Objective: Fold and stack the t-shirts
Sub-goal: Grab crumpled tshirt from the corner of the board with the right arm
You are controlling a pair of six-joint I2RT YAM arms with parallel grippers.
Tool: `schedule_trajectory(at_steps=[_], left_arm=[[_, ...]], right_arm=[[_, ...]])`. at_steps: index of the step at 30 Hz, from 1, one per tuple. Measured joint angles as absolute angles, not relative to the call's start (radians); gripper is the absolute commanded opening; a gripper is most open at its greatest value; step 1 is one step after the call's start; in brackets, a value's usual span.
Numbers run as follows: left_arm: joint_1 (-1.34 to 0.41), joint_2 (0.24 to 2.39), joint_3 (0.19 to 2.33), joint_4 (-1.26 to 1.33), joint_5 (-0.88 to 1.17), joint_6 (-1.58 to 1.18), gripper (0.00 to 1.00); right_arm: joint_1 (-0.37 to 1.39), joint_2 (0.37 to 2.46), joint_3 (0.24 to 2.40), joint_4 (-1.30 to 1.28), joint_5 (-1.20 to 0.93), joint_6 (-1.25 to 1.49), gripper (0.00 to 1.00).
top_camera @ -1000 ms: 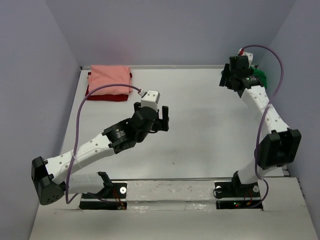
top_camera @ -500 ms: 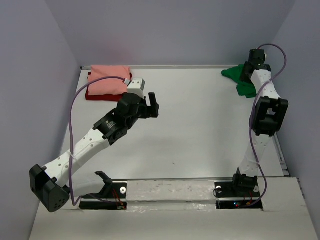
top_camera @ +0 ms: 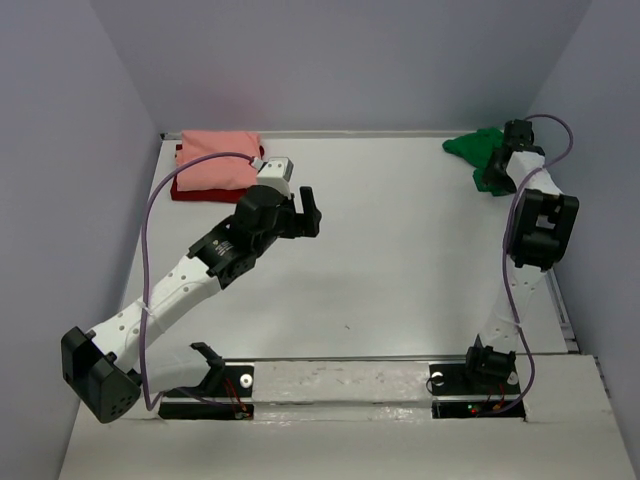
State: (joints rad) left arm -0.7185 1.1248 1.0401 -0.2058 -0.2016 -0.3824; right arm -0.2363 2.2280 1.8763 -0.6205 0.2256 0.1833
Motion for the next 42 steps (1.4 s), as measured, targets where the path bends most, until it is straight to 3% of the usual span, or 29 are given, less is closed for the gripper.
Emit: schedule_trajectory(at_steps=[11, 25, 26, 29, 30, 32, 35, 42], left_arm=[[-0.717, 1.131, 1.042, -0.206, -0.162, -0.387, 0.92], [-0.715, 1.196, 1.081, -0.208, -0.139, -0.39, 0.92], [-0.715, 1.196, 1.085, -0.208, -0.139, -0.39, 0.92], [-0.715, 1.196, 1.102, -0.21, -0.14, -0.39, 0.92], [-0.714, 1.196, 1.107, -0.211, -0.14, -0.389, 0.92], [-0.711, 1.196, 1.112, -0.212, -0.141, -0.389, 0.92], [-0.711, 1.196, 1.113, -0.217, -0.143, -0.389, 0.92], [-0.711, 1.196, 1.113, -0.224, -0.143, -0.389, 0.92]], right_arm=[[-0.262, 2.477, 2.272, -0.704, 0.027, 0.187, 0.57], [-0.262, 2.468, 2.199, -0.731, -0.035, 0.203, 0.56], [-0.262, 2.462, 2.188, -0.728, -0.035, 0.205, 0.54], [-0.262, 2.448, 2.158, -0.718, -0.036, 0.207, 0.37], [-0.262, 2.448, 2.155, -0.715, -0.036, 0.212, 0.22], [-0.262, 2.447, 2.148, -0.706, -0.036, 0.214, 0.06], [-0.264, 2.431, 2.11, -0.678, -0.045, 0.226, 0.0], [-0.267, 2.411, 2.078, -0.661, -0.053, 0.224, 0.0]])
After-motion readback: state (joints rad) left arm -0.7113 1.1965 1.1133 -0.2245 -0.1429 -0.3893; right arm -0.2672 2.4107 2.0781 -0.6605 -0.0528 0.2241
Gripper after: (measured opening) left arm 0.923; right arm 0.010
